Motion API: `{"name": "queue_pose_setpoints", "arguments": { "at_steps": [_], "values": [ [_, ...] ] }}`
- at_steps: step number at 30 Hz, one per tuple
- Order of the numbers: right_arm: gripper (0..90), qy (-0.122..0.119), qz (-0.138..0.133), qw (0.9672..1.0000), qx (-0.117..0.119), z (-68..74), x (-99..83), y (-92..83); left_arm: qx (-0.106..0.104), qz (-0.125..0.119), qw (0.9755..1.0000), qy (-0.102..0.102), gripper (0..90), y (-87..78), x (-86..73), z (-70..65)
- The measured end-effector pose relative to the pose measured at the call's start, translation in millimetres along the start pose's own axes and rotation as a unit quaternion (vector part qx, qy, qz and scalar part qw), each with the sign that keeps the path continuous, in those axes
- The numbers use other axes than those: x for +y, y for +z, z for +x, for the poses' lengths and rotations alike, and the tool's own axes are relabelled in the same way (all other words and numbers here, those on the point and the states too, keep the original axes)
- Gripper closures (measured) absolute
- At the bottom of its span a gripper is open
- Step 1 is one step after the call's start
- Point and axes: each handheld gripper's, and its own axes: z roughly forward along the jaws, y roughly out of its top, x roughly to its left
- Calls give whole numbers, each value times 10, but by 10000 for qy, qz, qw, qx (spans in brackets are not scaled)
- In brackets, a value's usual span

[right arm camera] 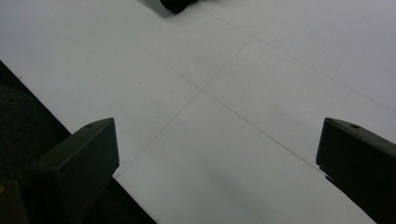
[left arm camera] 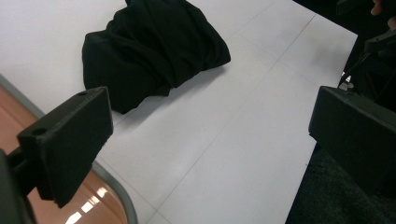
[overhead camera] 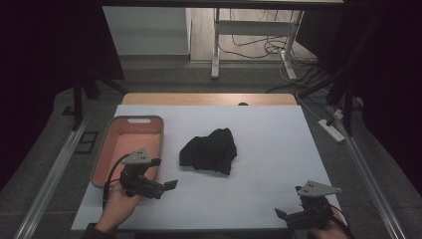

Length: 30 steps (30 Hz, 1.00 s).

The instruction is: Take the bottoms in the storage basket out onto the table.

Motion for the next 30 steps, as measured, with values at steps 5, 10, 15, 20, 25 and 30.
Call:
{"name": "queue_pose_setpoints", "arguments": {
  "at_steps": [5,10,15,20,25,30],
  "values": [
    [0,1,-2,10000,-3,-1,0,0,46,-45,10000,-50,8,-52,-47,-2],
    [0,2,1,10000,-5,0,0,0,73,-86,9999,-74,8,-115,-87,-5],
    [0,2,9,10000,-8,-1,1,1,94,-139,9998,-120,8,-167,-130,-7],
    [0,3,7,10000,-11,-1,0,0,119,-154,9997,-149,8,-199,-167,-12],
    [0,1,7,10000,-12,-1,0,0,163,-170,9996,-184,8,-241,-209,-7],
    [0,7,8,10000,-15,0,0,-1,200,-198,9993,-247,8,-291,-260,-1]
  ]
}}
